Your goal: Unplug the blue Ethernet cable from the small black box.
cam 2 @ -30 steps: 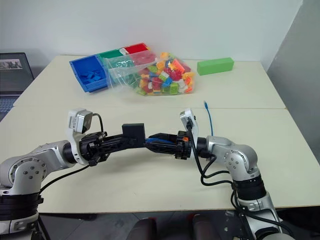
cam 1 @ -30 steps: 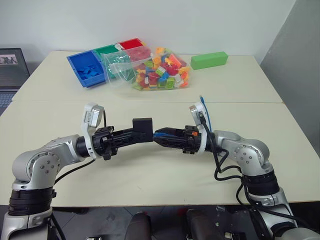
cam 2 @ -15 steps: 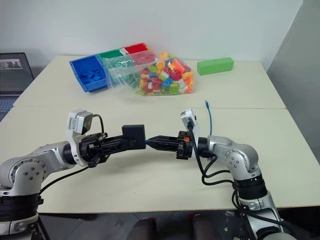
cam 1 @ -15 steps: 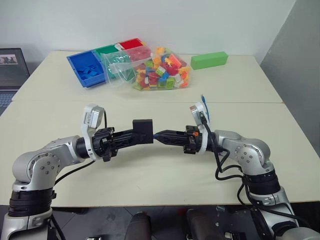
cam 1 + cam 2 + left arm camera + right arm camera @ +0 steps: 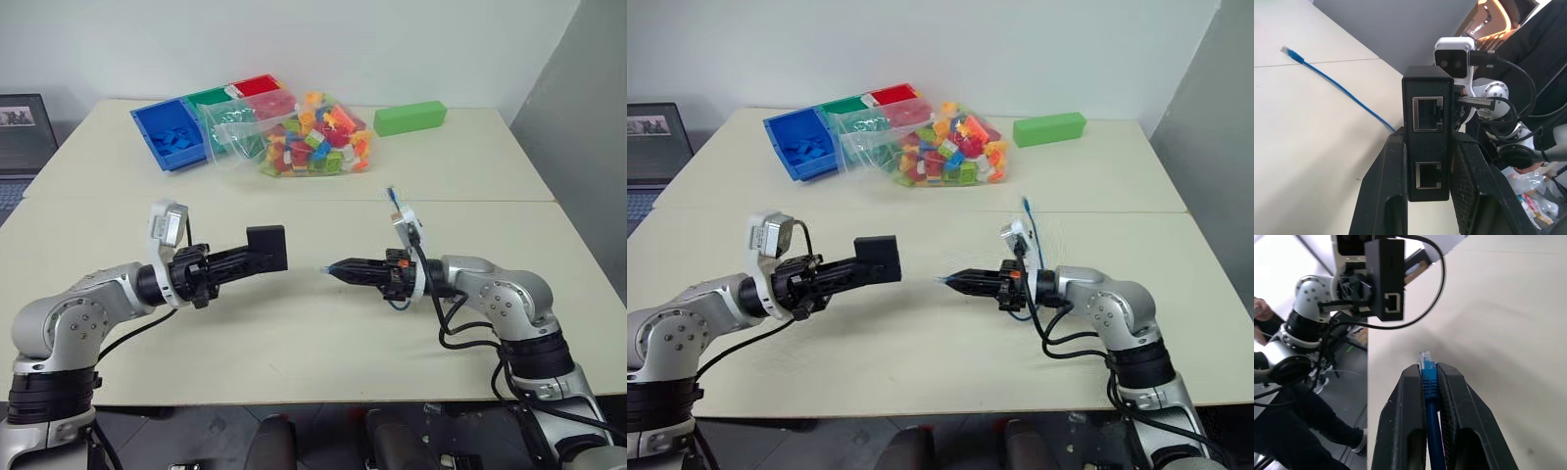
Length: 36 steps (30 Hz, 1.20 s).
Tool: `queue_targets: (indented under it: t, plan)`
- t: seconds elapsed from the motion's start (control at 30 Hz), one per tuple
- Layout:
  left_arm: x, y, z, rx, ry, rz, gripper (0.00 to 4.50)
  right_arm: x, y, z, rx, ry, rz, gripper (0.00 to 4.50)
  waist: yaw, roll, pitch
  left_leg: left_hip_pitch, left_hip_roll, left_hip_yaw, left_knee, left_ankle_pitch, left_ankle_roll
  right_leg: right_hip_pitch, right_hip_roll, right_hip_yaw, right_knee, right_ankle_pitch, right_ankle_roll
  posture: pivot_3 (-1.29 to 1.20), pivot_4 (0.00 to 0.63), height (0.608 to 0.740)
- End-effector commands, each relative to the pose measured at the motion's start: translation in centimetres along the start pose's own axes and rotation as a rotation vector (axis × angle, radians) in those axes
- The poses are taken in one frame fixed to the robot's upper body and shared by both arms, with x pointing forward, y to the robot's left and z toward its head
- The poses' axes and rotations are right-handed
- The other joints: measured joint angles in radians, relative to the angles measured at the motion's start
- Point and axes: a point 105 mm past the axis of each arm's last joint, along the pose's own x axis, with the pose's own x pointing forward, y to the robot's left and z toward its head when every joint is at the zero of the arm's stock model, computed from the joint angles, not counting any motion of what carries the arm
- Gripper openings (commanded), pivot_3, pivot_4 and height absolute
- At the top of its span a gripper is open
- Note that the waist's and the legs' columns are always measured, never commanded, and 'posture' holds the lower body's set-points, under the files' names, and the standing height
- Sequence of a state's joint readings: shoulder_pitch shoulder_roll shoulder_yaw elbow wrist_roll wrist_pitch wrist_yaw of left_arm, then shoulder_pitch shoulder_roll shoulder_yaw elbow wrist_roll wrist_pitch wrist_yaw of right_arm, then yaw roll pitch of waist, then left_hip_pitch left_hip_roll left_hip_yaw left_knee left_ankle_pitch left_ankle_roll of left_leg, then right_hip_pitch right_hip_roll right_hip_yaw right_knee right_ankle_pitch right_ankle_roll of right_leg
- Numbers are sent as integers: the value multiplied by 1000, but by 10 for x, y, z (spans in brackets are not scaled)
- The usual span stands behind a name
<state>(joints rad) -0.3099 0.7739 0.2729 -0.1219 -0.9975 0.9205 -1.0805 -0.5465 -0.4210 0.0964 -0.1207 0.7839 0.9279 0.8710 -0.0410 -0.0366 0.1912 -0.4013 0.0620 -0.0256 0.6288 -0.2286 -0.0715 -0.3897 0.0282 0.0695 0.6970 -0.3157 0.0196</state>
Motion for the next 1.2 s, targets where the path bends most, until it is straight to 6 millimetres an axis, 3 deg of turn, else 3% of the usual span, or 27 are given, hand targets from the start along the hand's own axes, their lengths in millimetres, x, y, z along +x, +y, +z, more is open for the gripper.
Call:
queue_targets:
  t: [0.03, 0.23, 0.37, 0.43, 0.67, 0.8, 1.0, 1.2]
  plan:
    - [-9, -1, 8, 62, -16, 39, 772, -12, -21, 12, -60, -76, -127, 79, -3, 0, 0, 0, 0, 0, 0, 0, 0, 0, 0, 0, 0, 0, 0, 0, 150, 740]
    - [-6, 1, 4, 65, -31, 64, 772, -15, -103, 30, -290, -151, -603, 78, -14, 1, 1, 0, 0, 1, 0, 0, 0, 0, 0, 1, 0, 0, 0, 0, 150, 740]
    - [-3, 3, 3, 69, -37, 72, 772, -15, -131, 26, -381, -97, -734, 78, -16, 2, 1, 0, 0, 2, 0, 0, 0, -1, 0, 2, 0, 0, 0, 0, 150, 740]
    - [-2, 3, 3, 72, -41, 77, 772, -12, -135, 22, -399, -78, -733, 780, -13, 2, 1, -1, 0, 1, 0, 0, 0, -1, 0, 2, 0, 3, -5, 0, 150, 740]
    - [-2, 7, 2, 93, -63, 144, 772, -5, -119, 22, -414, -97, -605, 2227, -14, 2, 1, -1, 0, 1, -1, -1, -2, -1, 0, 2, 0, 3, -5, 0, 150, 740]
    - [-5, 24, 4, 205, -66, 301, 772, 0, -77, 26, -459, -88, -364, 3171, -11, 3, 2, -1, 0, 0, 0, -1, -2, -1, 0, 1, 0, 3, -5, 0, 150, 740]
    - [-24, 65, 22, 429, -184, 660, 772, 12, -32, 29, -561, -34, -207, 3186, -6, 3, 2, 0, 1, 0, 0, -1, -2, 0, 0, 1, 0, 3, -5, 0, 150, 740]
    - [-57, 102, 9, 625, -169, 946, 772, 27, -24, 31, -605, 11, -208, 3186, -6, 3, 2, 0, 1, 1, 0, -1, -2, 0, 0, 1, 0, 3, -5, 0, 150, 740]
